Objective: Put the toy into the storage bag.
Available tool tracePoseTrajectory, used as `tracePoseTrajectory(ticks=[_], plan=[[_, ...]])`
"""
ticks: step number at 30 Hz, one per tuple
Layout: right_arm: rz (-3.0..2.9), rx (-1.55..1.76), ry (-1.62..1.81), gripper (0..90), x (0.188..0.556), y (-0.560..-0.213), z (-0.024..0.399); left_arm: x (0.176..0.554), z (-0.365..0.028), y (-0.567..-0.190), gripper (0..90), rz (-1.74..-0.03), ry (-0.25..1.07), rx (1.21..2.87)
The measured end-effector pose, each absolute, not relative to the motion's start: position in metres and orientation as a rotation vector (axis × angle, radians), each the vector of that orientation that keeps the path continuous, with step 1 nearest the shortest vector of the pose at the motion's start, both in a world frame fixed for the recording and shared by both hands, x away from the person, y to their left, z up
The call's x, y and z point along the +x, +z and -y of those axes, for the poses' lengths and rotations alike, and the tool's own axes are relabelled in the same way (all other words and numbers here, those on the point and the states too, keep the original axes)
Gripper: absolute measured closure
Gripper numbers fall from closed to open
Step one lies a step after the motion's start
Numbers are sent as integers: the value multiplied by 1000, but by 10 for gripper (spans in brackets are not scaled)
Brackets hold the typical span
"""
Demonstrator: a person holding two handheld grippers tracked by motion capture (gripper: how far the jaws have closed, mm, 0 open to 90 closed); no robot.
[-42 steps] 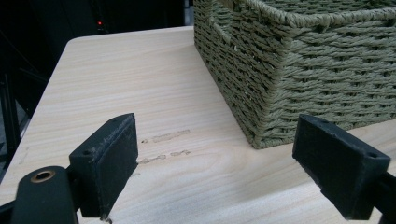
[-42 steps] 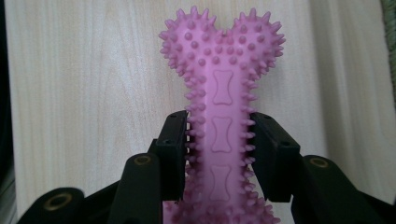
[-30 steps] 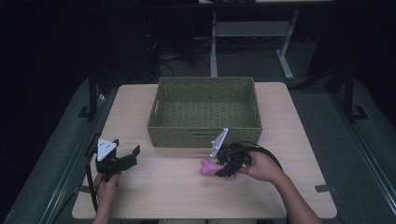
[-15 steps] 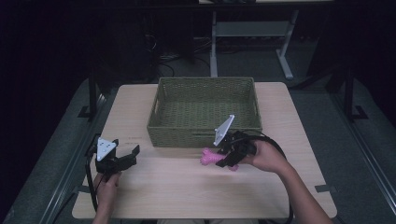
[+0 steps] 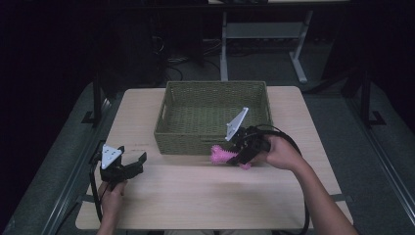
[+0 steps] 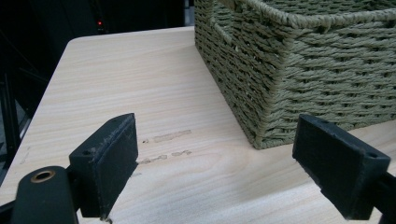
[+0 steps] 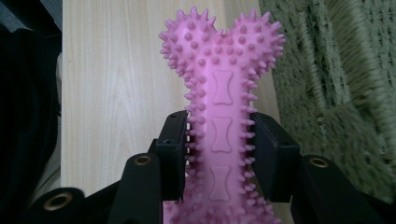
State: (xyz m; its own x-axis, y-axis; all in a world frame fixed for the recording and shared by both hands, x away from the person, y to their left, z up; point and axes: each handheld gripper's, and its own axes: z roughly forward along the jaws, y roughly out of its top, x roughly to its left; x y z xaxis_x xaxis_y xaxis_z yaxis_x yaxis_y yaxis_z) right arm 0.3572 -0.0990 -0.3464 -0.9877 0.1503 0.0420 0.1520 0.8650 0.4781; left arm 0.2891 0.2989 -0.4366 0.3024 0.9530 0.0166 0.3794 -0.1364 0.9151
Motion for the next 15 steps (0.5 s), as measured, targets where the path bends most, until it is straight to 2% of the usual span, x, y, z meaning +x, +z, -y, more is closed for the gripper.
tracePoseTrajectory(ticks=[15], plan=[[3007, -244, -834, 582, 376, -319, 106, 289, -299, -437, 137, -1225, 814, 1692]])
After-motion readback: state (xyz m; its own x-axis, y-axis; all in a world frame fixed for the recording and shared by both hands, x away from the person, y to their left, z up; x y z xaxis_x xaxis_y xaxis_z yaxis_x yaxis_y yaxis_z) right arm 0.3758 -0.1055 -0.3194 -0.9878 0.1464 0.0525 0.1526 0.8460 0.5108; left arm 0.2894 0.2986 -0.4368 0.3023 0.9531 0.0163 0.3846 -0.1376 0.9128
